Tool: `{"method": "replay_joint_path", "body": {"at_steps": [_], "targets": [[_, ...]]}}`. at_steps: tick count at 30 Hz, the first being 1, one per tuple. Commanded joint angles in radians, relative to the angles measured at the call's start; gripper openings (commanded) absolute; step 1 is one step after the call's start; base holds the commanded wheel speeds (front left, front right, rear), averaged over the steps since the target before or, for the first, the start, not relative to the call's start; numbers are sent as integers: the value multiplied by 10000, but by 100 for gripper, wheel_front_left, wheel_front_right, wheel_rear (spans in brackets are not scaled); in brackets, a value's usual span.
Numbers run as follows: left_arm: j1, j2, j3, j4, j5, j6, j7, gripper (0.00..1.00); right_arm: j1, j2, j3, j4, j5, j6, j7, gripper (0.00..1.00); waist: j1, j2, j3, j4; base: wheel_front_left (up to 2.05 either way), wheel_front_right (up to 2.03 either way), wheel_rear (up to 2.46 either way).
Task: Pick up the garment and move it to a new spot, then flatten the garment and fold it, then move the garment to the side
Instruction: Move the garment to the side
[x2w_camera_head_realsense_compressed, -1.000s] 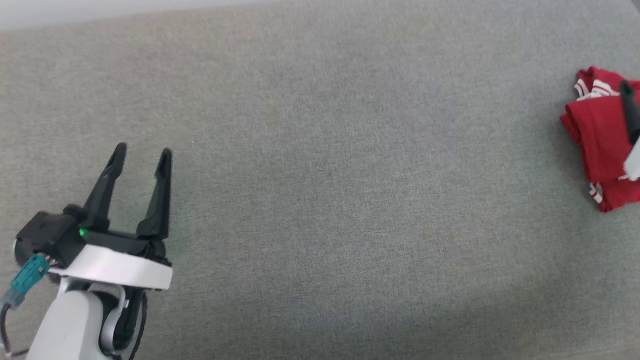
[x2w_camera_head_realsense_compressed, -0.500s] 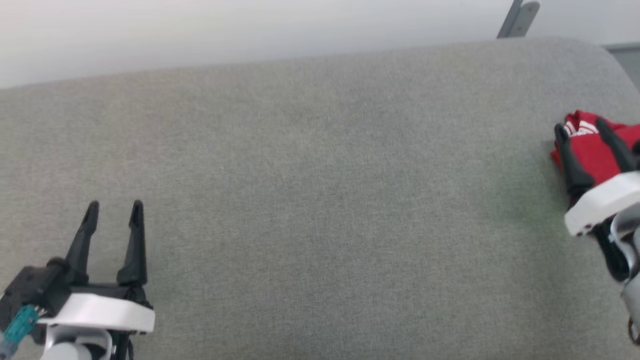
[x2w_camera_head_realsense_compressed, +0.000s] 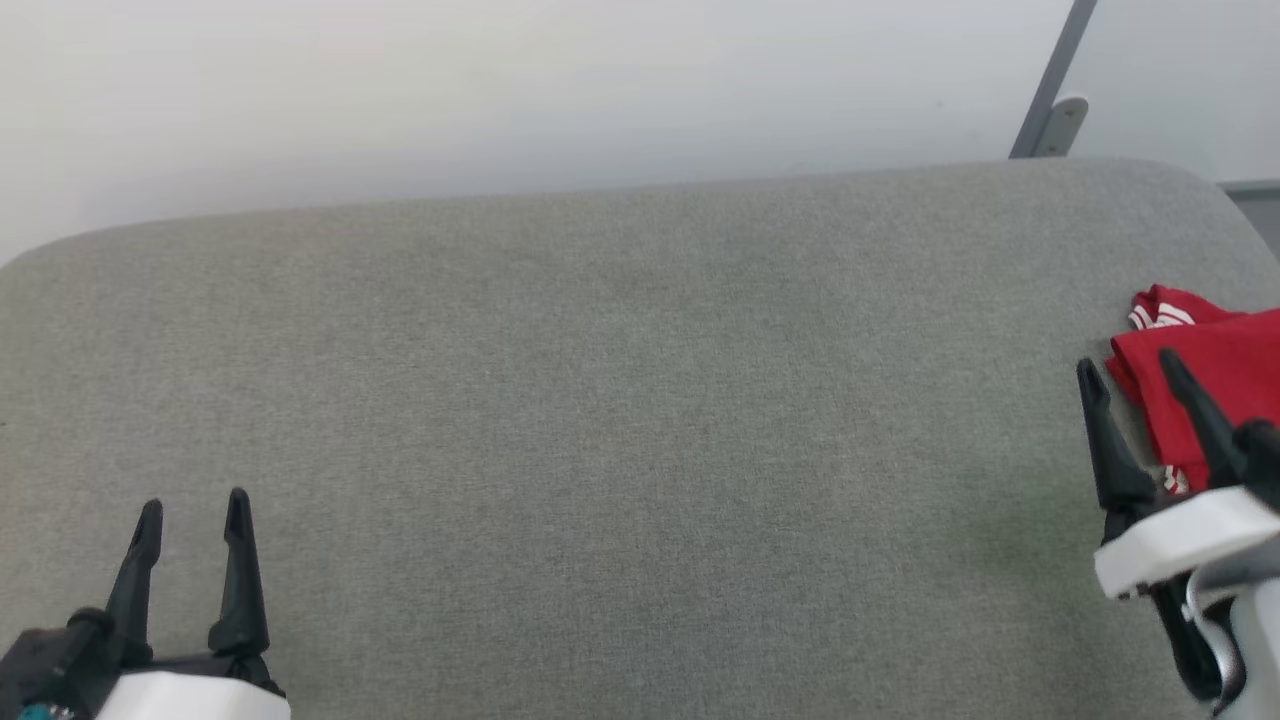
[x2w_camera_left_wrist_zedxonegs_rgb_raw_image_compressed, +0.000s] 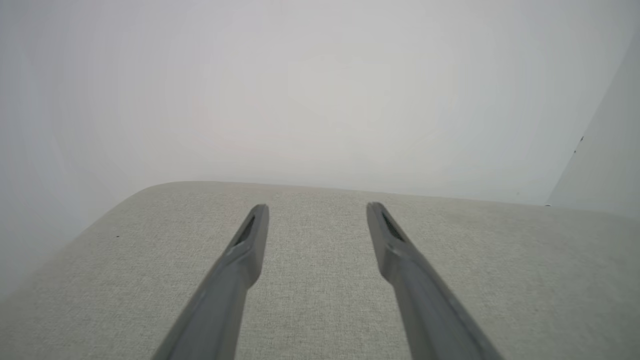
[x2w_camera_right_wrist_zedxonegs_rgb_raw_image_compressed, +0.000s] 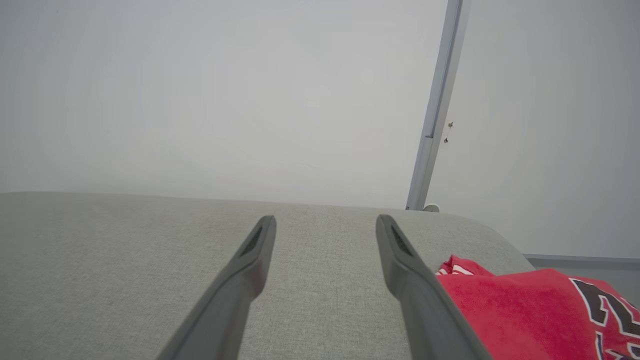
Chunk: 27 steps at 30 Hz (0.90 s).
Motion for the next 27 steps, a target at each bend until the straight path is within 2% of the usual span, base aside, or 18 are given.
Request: {"method": "replay_joint_path", "body": {"at_steps": [1,14,20,27], "targets": [[172,-54,60,-40,7,-28,-48,100,318,151,-143,-191,-93,-5,-46,100,0,0,-131,83,0,0,0],[942,-96,203,-61,-150,-29,-49,100,2136,835,-1067,-1701,-502,-5,-47,100,0,0,-604,463,0,0,0],[1278,62,35,-9,-419,-29,-49,100,2702,1122,-1263,-2090,-485,-5,-48,100,0,0,-703,598,0,0,0],[1451,119,-13,18,-254,-29,-49,100,3028,1328,-1276,-2294,-518,-5,-48,100,0,0,-760,686,0,0,0]]}}
